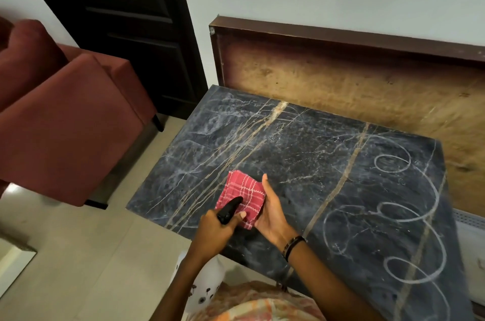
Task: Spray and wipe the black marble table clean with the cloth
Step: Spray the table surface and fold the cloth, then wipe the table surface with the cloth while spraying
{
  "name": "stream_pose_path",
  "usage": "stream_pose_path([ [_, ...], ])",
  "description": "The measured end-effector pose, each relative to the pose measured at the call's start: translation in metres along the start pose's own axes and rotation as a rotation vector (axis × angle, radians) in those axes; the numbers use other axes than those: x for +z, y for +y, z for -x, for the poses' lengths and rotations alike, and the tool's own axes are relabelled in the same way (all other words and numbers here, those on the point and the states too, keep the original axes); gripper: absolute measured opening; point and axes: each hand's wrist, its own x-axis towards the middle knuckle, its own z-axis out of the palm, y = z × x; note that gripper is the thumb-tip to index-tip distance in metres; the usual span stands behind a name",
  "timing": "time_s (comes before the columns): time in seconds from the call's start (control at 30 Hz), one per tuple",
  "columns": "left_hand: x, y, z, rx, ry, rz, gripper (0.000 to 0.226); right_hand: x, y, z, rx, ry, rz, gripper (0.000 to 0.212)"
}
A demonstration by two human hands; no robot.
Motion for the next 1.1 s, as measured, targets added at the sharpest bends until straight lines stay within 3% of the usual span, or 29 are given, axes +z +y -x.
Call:
stream_pose_path([
  [0.2,-0.070,-0.023,-0.014,0.043,-0.158,0.062,0.017,0.041,0.036,-0.046,-0.035,0.051,-0.010,0.062],
  [0.37,-0.143,-0.061,-0.029,-0.011,-0.006,0.254,0.012,0.070,0.076,-0.086,-0.025,0.154,0.240,0.046],
  [0.47,-0.187,-0.086,-0.037,-0.019,0.122,0.336,0.010,0.092,0.096,-0.105,-0.140,0.244,0.457,0.056],
  [0.53,-0.211,-0.096,-0.040,0.004,0.207,0.339,0.018,0.105,0.109,-0.114,-0.331,0.256,0.805,0.058],
  [0.63,-0.242,-0.108,-0.045,0.031,0.273,0.309,0.018,0.104,0.141,-0.136,-0.613,0.092,1.646,0.059],
  [0.7,-0.255,-0.117,-0.048,0.030,0.291,0.294,0.018,0.088,0.169,-0.147,-0.638,-0.083,2.104,0.060],
  [0.73,-0.261,-0.122,-0.050,0.030,0.301,0.287,0.026,0.080,0.182,-0.147,-0.583,-0.121,2.215,0.064],
  [0.8,-0.270,-0.127,-0.054,0.034,0.320,0.300,0.034,0.076,0.195,-0.141,-0.504,-0.107,2.192,0.071],
  [0.9,-0.278,-0.128,-0.060,0.021,0.343,0.333,0.036,0.084,0.190,-0.140,-0.536,-0.024,2.122,0.073],
  [1.1,-0.283,-0.133,-0.072,0.017,0.350,0.323,0.032,0.083,0.173,-0.165,-0.512,-0.117,2.196,0.065],
])
